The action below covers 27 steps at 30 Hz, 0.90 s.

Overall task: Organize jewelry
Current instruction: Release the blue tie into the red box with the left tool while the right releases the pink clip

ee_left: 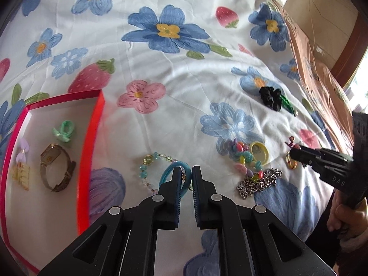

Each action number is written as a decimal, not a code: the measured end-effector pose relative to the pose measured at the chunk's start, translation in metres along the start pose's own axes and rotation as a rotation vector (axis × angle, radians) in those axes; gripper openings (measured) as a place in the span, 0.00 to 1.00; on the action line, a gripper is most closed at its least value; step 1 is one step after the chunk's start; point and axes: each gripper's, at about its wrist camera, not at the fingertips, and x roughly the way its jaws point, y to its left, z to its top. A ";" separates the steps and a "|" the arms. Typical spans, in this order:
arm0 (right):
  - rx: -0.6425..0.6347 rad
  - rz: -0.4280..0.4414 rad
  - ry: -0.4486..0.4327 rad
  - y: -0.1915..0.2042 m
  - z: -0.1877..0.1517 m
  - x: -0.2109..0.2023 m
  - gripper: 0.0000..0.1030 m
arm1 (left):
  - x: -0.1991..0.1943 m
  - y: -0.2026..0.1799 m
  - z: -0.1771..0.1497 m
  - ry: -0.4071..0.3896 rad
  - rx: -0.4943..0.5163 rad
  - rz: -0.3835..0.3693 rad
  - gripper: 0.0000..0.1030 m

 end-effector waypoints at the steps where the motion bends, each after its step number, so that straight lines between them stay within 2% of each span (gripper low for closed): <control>1: -0.002 0.013 -0.002 0.005 0.000 0.000 0.18 | -0.006 0.002 -0.002 -0.009 -0.008 -0.002 0.08; 12: -0.071 0.142 -0.003 0.070 0.004 0.003 0.18 | -0.057 0.035 -0.032 -0.062 -0.092 -0.001 0.08; 19: -0.109 0.177 0.010 0.097 -0.001 0.005 0.18 | -0.058 0.040 -0.053 -0.008 -0.094 -0.009 0.08; 27: -0.109 0.182 0.015 0.101 -0.007 0.004 0.18 | -0.054 0.039 -0.069 0.031 -0.088 -0.013 0.08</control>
